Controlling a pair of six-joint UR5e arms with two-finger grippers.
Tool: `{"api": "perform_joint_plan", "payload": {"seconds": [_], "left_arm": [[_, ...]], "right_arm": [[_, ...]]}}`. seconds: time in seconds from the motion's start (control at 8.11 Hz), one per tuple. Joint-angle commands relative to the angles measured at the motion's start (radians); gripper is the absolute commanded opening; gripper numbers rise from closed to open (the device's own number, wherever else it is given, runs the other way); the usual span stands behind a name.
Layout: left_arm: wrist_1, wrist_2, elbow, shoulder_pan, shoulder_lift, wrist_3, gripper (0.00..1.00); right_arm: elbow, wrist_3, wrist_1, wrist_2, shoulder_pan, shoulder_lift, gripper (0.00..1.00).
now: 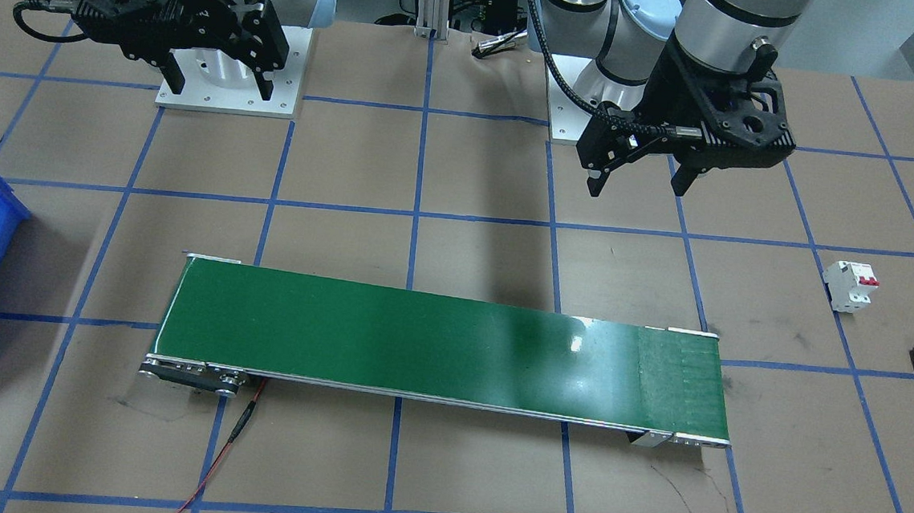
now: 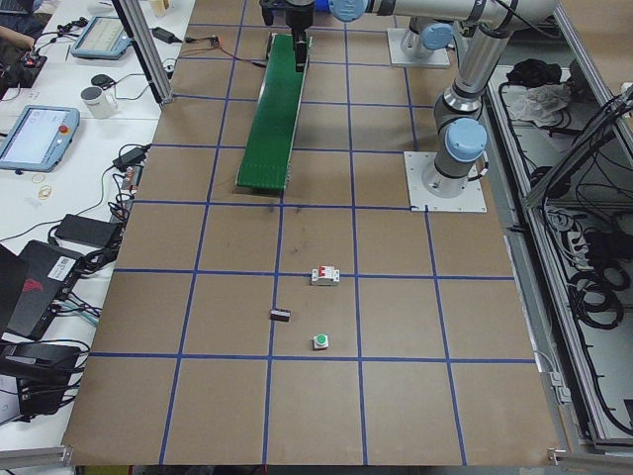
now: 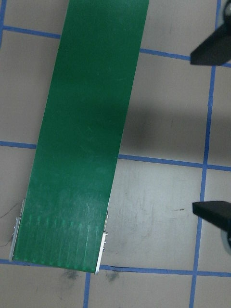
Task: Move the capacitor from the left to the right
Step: 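Swing the left arm holding the brown capacitor out toward the table edge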
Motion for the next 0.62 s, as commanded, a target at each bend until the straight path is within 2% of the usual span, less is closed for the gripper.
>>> {"api": "perform_joint_plan", "payload": {"seconds": [0.0, 0.25, 0.37, 0.49], "left_arm": [[0.002, 0.000, -0.006, 0.001, 0.000, 0.000, 1.00], [-0.001, 0.004, 0.008, 0.030, -0.006, 0.014, 1.00], [-0.007, 0.009, 0.009, 0.079, -0.013, 0.041, 1.00], [-0.007, 0.009, 0.011, 0.181, -0.022, 0.110, 1.00]], "right_arm": [[0.000, -0.001, 0.000, -0.003, 0.000, -0.001, 1.00], [0.000, -0.001, 0.001, -0.003, 0.000, -0.002, 1.00], [0.000, -0.001, 0.000, -0.003, 0.000, -0.002, 1.00], [0.000, 0.000, 0.000, -0.001, 0.000, -0.002, 1.00]]}}
